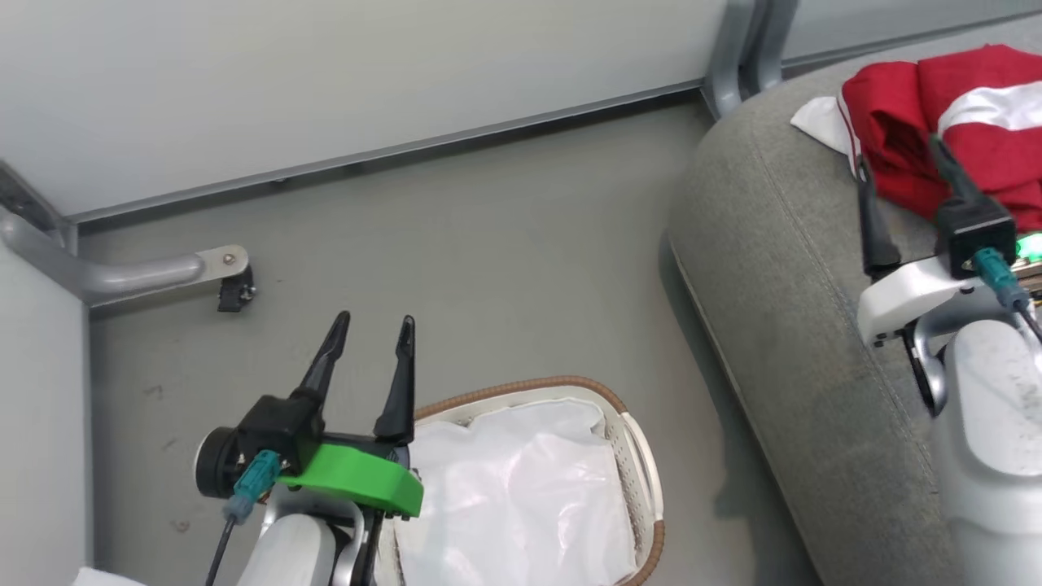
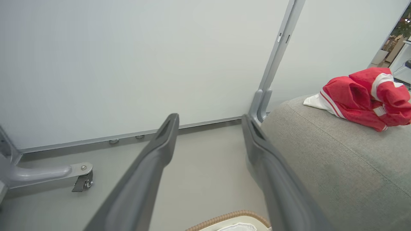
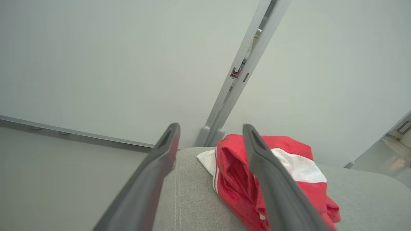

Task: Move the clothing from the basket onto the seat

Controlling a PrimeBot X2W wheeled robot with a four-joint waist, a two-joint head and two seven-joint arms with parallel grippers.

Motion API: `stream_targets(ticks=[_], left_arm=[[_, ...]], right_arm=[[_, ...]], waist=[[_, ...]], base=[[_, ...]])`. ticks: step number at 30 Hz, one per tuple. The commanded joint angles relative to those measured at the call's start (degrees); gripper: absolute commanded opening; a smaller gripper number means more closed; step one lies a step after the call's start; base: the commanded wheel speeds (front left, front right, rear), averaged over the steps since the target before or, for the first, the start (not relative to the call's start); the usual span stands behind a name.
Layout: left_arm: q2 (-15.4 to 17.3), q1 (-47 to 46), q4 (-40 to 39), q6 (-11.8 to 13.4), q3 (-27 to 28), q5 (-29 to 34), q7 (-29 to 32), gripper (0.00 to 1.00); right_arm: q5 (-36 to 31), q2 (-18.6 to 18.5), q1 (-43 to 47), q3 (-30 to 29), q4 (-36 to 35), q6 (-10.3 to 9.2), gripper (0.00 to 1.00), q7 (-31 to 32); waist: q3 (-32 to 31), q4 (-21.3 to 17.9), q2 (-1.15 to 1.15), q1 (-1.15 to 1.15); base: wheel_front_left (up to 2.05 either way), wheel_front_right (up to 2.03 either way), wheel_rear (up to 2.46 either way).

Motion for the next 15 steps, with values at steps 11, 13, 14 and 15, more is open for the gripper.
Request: stream_targets(ticks=[11,13,14,15], left_arm=[[0.0,7.6,-0.8,2.9,7.6,-1.2,0.0,1.00],[0.0,8.9,-0.9,3.2,8.6,-1.9,0.0,1.00],[0.0,9.6,-0.9,3.3,8.9,-1.9,0.0,1.00],[0.0,10.2,-0.9,3.3,9.2,-1.7,0.0,1.00]], right_arm=[[4.6,6.9,10.8,1.7,-4.8,-0.08,1.00,-0.1],[8.1,6.9,12.7,2.4,-4.7,-0.08,1.00,-0.1],[9.4,6.9,13.8,2.7,-4.7,-0.08,1.00,-0.1],[10.6,7.0,14.6,3.0,-4.7,-0.08,1.00,-0.1]], waist=[[-7.6,8.3,0.00,0.00],[-8.2,8.7,0.00,0.00],[-8.5,8.9,0.00,0.00],[-8.8,8.9,0.00,0.00]], base=[[0.00,0.00,0.00],[0.00,0.00,0.00],[0.00,0.00,0.00],[0.00,0.00,0.00]])
